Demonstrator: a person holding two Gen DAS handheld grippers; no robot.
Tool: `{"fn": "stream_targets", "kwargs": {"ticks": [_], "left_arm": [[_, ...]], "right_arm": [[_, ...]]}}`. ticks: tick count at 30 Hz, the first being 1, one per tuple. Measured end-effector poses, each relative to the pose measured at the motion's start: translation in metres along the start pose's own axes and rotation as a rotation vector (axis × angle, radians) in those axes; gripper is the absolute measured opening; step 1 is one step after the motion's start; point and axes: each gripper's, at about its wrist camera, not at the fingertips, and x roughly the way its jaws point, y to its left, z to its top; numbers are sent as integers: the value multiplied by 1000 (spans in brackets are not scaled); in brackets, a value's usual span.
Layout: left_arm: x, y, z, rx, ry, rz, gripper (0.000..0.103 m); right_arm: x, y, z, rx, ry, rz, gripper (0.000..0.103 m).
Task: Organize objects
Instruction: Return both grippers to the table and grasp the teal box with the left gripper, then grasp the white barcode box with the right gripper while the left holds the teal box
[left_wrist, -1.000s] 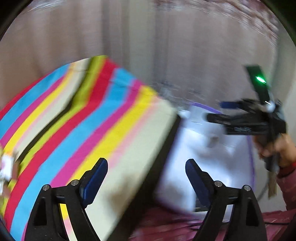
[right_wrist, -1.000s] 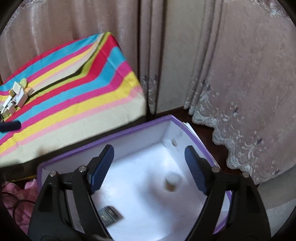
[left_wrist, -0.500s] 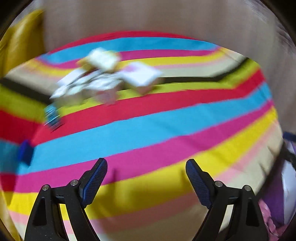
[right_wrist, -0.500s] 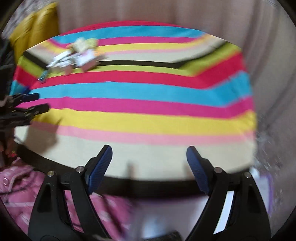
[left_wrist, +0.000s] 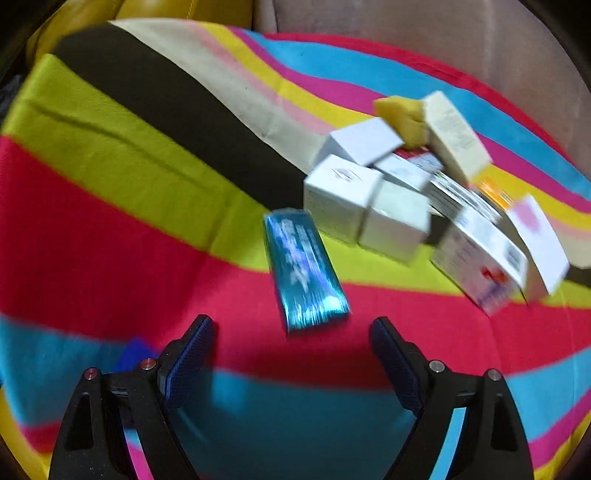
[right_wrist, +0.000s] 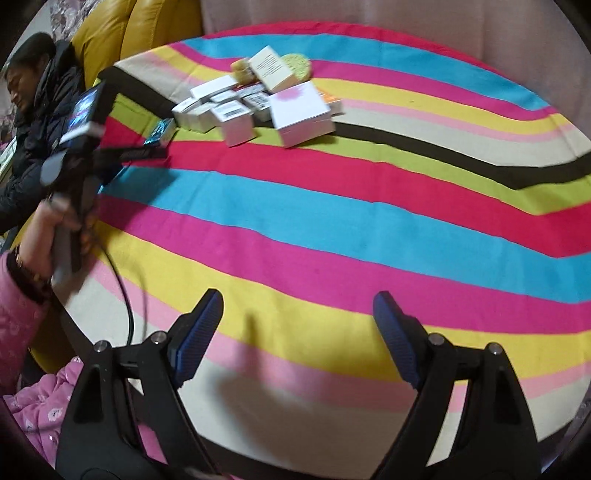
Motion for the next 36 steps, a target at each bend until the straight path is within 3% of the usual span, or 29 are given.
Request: {"fn": "stream_targets", "kwargs": {"ticks": [3,5,6,7,10,16,28,30,31,36], "left_arm": [[8,0,11,22,-20,20,86],[5,5,9,13,-34,-13,63],[0,5,6,22,-44,-7,39],[-6,6,1,35,-42,-27,34],[-21,8,-18,71,-35,-56,34],[-45,28,-50,95,-58,-96,34],[-41,19,-42,103,-55,-95,36],[-41,19,-43,103,-55,-97,36],[-41,19,-42,101,-55,-99,36],[-40,19,-42,104,-55,-100,36]], "right_arm": [[13,7,7,-18,18,10,85],[24,12,13,-33,29,19,85],[30,15,17,-41,34,26,85],[37,17,21,-50,41,34,85],[62,26,39,-70,62,54,87],[101,50,86,-134,17,50,87],[170,85,175,-217,-41,99,87],[169,89,177,-231,-56,111,63],[165,90,175,-240,-67,117,43],[140,101,139,-294,-67,137,43]]}}
